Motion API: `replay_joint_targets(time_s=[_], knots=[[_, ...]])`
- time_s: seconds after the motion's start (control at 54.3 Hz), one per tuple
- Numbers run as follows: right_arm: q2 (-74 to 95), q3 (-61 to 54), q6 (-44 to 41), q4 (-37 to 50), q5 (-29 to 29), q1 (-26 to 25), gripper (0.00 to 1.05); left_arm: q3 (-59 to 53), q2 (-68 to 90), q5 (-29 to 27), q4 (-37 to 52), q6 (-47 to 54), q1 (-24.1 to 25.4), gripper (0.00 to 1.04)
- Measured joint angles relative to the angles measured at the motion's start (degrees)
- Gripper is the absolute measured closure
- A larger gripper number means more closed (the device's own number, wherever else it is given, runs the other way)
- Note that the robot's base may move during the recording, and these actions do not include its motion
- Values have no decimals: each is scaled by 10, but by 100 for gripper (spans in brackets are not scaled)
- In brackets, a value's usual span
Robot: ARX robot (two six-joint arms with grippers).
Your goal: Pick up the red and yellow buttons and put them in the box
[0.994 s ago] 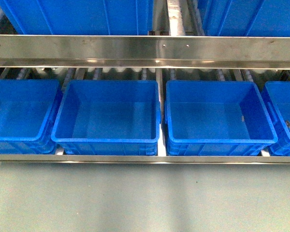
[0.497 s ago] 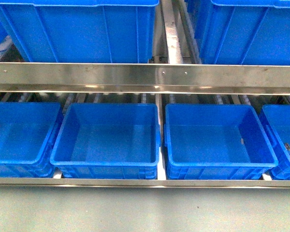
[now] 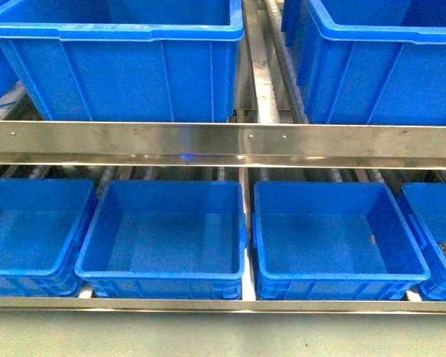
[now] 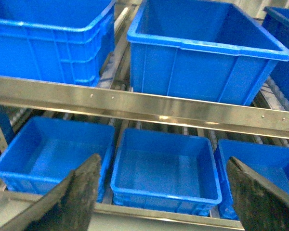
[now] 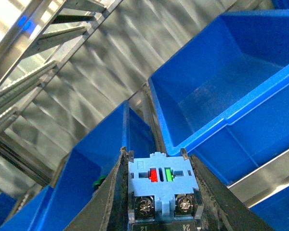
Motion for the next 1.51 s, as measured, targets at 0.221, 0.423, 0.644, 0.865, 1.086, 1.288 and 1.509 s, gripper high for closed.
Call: replay_joint_targets(time_s=[0.221, 0.423, 0.644, 0.865, 1.086, 1.288, 1.509], knots=[[-12, -4, -59, -7, -4, -8, 79, -24, -19, -73, 4, 24, -68, 70], [-18, -6, -120, -25, -2, -1, 79, -33, -31, -74, 7, 27, -69, 103], [-18, -6, -179, -31, 0, 13, 79, -37, -37, -74, 7, 29, -69, 103], [-19, -6, -209, -31, 9, 19, 79, -37, -37, -74, 8, 29, -69, 103], [-19, -25, -230, -7, 30, 23, 79, -37, -37, -74, 8, 28, -69, 76], [-19, -49, -268, 38, 43, 33, 79, -37, -37, -74, 8, 28, -69, 33], [-17, -51, -278, 48, 43, 33, 79, -37, -37, -74, 8, 30, -69, 9]])
